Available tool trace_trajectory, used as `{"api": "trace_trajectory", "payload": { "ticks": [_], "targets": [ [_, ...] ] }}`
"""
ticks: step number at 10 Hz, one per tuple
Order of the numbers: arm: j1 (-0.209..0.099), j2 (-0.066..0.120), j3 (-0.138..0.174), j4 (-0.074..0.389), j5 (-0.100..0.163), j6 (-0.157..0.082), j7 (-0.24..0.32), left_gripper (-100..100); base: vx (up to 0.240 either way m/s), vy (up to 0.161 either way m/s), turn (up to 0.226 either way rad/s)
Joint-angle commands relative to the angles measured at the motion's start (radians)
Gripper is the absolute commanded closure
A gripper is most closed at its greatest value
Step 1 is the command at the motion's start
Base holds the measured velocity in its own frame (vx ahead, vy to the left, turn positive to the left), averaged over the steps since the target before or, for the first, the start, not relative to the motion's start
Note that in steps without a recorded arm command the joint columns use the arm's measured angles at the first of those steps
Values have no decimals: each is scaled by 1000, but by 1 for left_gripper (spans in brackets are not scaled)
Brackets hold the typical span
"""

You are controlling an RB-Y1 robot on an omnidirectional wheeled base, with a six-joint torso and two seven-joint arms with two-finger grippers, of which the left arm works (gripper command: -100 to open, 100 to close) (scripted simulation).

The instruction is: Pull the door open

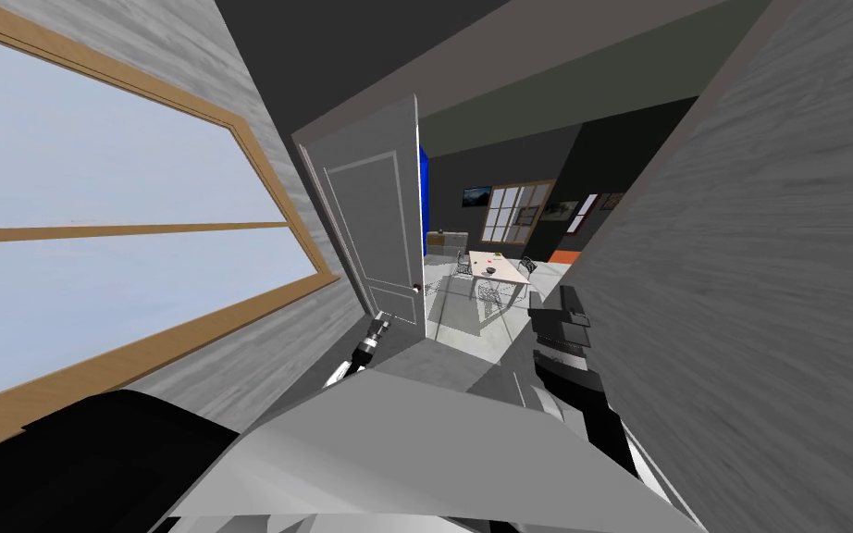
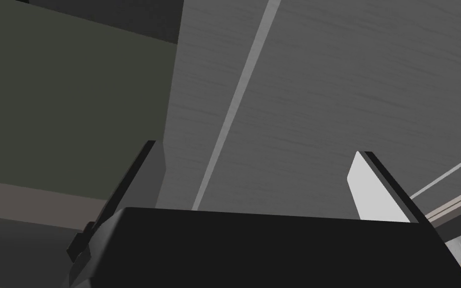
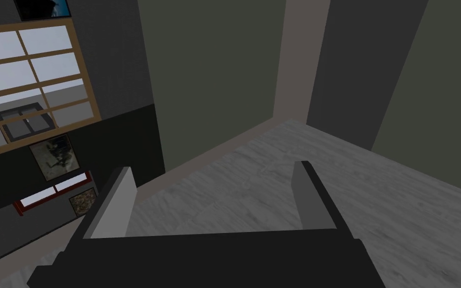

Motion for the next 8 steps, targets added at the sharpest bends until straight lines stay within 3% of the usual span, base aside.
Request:
{"api": "trace_trajectory", "payload": {
  "ticks": [1,6,8],
  "targets": [
    [-9,1,0,38,-9,-9,-29,-100,91,-19,-32],
    [-25,10,2,111,-27,-24,-83,-100,79,-22,-22],
    [-36,16,4,163,-41,-34,-122,-100,116,-26,-43]
  ]
}}
